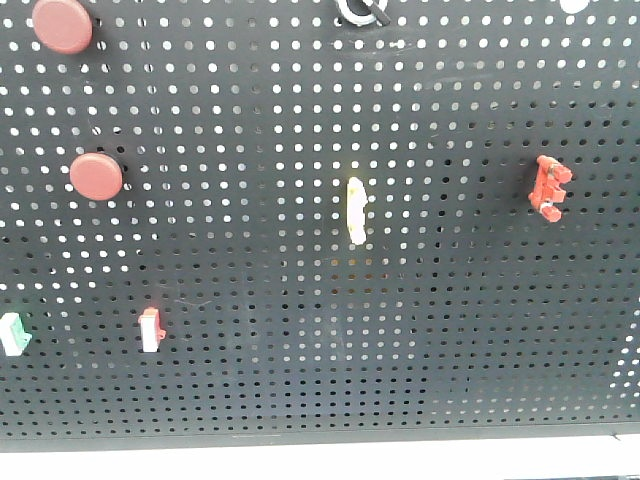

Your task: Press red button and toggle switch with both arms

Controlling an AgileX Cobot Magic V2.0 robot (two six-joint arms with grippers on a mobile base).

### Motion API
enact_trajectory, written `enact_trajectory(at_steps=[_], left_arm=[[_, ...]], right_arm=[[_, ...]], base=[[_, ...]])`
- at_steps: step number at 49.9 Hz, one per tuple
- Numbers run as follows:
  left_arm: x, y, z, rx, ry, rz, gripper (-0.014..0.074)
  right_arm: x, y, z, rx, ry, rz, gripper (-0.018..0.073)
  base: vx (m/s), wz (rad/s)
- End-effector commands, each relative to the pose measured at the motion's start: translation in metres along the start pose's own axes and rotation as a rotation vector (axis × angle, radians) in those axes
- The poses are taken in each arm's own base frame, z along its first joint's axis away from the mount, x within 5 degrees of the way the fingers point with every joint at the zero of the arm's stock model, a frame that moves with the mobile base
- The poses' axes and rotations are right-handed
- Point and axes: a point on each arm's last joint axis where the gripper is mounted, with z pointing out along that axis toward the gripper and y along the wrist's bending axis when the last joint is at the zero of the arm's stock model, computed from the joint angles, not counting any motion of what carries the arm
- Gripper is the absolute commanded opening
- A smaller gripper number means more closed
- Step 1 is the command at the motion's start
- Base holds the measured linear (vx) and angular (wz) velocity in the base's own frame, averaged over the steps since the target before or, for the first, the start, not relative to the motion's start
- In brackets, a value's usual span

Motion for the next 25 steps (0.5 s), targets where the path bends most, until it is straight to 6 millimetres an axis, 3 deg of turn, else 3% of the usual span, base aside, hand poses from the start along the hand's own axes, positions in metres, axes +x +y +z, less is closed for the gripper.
enact_trajectory(at_steps=[1,25], left_arm=[[0.0035,-0.0003,0.0012,0.001,-0.045,-0.018,0.0002],[0.0035,-0.0003,0.0012,0.001,-0.045,-0.018,0.0002]], right_arm=[[-0.0034,0.0010,-0.0013,-0.017,-0.077,-0.007,0.0000],[-0.0037,0.0011,-0.0013,-0.017,-0.078,-0.008,0.0000]], base=[[0.00,0.00],[0.00,0.00]])
